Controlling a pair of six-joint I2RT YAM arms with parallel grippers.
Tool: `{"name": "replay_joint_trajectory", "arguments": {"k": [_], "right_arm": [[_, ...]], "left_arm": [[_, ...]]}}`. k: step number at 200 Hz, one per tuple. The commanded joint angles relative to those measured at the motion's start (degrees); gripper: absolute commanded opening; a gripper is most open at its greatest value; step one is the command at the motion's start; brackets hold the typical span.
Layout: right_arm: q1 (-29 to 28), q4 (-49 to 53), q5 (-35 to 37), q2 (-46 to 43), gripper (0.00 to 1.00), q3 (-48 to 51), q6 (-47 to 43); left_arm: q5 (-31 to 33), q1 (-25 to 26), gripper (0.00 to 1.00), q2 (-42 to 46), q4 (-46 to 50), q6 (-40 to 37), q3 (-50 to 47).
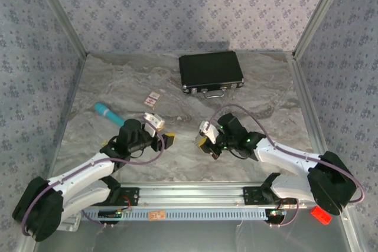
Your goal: Put the keys on the keyring
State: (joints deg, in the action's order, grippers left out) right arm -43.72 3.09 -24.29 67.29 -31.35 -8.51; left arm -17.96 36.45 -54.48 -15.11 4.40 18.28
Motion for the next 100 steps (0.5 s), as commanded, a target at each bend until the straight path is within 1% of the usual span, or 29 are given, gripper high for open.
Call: {"name": "replay_joint_trajectory", "arguments": {"k": [1, 11, 33, 51, 65, 70, 94, 100], "right_arm": [[0.1, 2.3, -1.7, -1.6, 0.0, -1.3, -2.9], [0.0, 1.2, -1.7, -2.3, 0.0, -0.5, -3.8], [-0.5, -1.4, -1.8, -4.3, 0.0, 0.8, -5.4], [-0.8, -1.6, -1.7, -4.9, 0.0, 0.8, -6.3], [-1.1, -1.4, -1.8, -4.7, 0.0, 0.6, -6.8], [-1.2, -1.3, -1.8, -4.7, 0.0, 0.5, -7.1], [-1.9, -0.9, -1.3, -4.2, 0.0, 0.0, -7.9], [-2.1, -0.8, -1.2, -4.1, 0.0, -0.2, -7.9]], "left_arm": [[-9.4, 1.1, 0.57, -2.2, -2.5, -9.6, 1.6], [-11.7, 2.1, 0.52, -3.3, -1.9, -13.2, 2.0], [-13.8, 4.2, 0.47, -5.7, -1.5, -18.6, 3.0], [-15.0, 5.7, 0.43, -8.1, -1.3, -22.9, 4.5], [-15.5, 6.2, 0.43, -10.8, -1.6, -24.1, 6.1], [-16.0, 6.2, 0.41, -11.7, -2.1, -24.4, 6.5], [-18.1, 6.5, 0.39, -15.5, -5.2, -24.8, 7.7], [-18.8, 6.6, 0.37, -16.4, -5.2, -25.1, 8.3]]}}
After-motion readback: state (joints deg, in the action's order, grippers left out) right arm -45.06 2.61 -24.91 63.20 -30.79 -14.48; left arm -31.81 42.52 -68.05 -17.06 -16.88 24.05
